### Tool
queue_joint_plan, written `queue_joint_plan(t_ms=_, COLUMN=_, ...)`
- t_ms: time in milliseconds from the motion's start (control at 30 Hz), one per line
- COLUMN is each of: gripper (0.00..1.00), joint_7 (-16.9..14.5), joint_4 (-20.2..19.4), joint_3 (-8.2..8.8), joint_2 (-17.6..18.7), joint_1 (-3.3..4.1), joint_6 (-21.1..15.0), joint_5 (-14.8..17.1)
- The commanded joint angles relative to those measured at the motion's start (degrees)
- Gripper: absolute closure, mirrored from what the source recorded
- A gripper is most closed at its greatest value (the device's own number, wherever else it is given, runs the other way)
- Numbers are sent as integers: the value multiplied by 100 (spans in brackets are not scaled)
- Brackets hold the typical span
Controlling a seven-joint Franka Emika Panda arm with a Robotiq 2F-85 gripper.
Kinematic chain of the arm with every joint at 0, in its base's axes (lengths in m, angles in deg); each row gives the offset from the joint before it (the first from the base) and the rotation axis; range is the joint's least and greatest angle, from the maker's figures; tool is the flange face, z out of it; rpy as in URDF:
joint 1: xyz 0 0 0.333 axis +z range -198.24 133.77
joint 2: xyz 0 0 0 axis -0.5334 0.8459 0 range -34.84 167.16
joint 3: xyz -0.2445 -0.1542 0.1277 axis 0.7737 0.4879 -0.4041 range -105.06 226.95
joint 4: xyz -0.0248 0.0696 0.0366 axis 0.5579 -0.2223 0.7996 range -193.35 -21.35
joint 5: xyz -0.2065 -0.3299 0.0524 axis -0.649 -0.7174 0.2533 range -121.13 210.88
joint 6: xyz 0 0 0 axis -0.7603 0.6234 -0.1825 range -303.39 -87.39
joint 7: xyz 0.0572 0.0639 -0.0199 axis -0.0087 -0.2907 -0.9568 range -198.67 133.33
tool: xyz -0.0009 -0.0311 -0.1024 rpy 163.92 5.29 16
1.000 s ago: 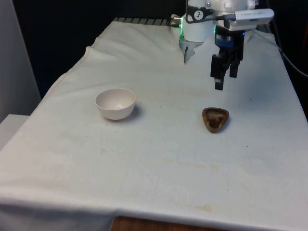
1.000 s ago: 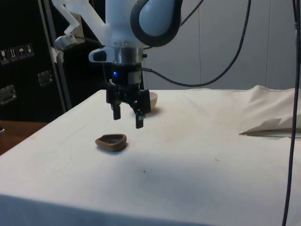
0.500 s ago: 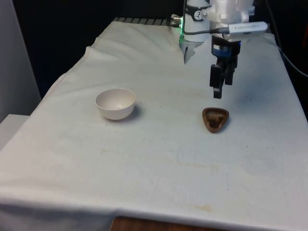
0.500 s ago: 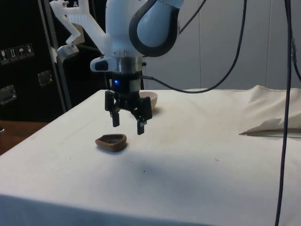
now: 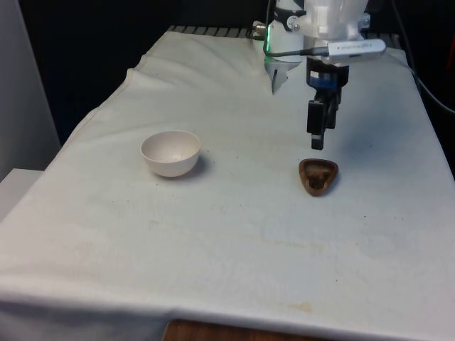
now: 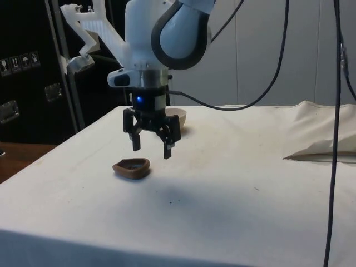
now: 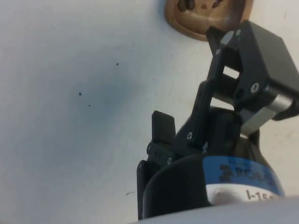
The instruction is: Pour the coffee beans from the cup into the bowl.
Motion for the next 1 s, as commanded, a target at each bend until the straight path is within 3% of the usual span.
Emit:
queue_joint_plan(t_ms=0, gripper=0, joint_7=-52, joint_4=29, joint_3=6, joint_2=34, joint_1=-17, joint_6=-57, joint_5=-23)
queue_joint_plan(t_ms=367, gripper=0, joint_7=-504, joint_4=166, joint_3=97, joint_2=149, joint_1=-17, joint_6=-69, joint_5=-6)
queue_joint_plan(t_ms=500, gripper=0, joint_7=-521, joint_4=166, joint_3=109, joint_2=143, joint_1=0, joint_6=0, joint_5=0)
queue_joint_plan(t_ms=700, gripper=0, joint_7=-567, joint_4=115, joint_3=74, joint_2=206, joint_1=40, joint_6=-189, joint_5=-34)
queue_joint_plan(t_ms=733, gripper=0, joint_7=-573, joint_4=149, joint_3=63, joint_2=195, joint_1=23, joint_6=-57, joint_5=0)
queue_joint_plan(t_ms=867, gripper=0, joint_7=-670, joint_4=97, joint_3=69, joint_2=269, joint_1=63, joint_6=-298, joint_5=-57)
queue_joint_plan(t_ms=967, gripper=0, joint_7=-751, joint_4=109, joint_3=52, joint_2=286, joint_1=46, joint_6=-229, joint_5=0)
